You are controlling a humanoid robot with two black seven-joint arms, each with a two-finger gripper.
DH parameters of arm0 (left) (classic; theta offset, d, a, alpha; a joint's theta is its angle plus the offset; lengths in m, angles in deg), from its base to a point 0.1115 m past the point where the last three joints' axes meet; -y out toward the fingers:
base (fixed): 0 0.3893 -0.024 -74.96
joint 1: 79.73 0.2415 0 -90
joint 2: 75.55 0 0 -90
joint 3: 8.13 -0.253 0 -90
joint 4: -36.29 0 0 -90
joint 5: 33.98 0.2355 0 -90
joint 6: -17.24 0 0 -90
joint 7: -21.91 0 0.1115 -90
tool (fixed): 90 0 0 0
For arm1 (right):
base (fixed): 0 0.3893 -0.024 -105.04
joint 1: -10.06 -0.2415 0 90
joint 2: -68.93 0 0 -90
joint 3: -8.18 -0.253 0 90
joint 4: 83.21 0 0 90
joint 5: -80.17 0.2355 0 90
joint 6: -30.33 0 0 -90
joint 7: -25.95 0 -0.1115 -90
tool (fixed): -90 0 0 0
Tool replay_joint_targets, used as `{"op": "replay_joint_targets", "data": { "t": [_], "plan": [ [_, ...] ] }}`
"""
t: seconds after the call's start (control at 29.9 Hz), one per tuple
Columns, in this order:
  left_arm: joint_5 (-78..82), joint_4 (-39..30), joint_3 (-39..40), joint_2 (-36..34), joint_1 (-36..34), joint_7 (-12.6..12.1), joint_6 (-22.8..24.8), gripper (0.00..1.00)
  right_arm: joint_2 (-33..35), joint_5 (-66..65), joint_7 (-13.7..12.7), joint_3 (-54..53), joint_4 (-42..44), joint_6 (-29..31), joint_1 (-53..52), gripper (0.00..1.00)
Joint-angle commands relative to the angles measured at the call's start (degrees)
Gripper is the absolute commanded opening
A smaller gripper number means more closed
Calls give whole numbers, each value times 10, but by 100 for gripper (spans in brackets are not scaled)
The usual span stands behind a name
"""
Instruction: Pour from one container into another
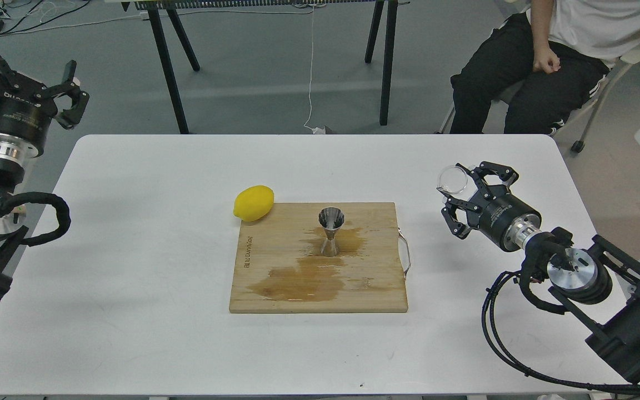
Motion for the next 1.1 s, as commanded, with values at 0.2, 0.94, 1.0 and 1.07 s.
{"op": "replay_joint_targets", "data": {
  "t": [0.2, 0.94, 1.0, 1.07],
  "plan": [
    [0, 0, 1, 1, 1, 0, 0, 100, -39, 166, -13, -4, 114, 43, 12, 45],
    [1, 0, 0, 2, 1, 6, -1, 100, -107, 167, -27, -40, 224, 74, 8, 60],
    [0, 1, 0, 2, 1, 6, 0, 100, -107, 166, -27, -39, 224, 74, 9, 61],
    [0, 0, 0, 2, 1, 6, -1, 100, -107, 167, -27, -39, 224, 74, 9, 65]
  ]
}}
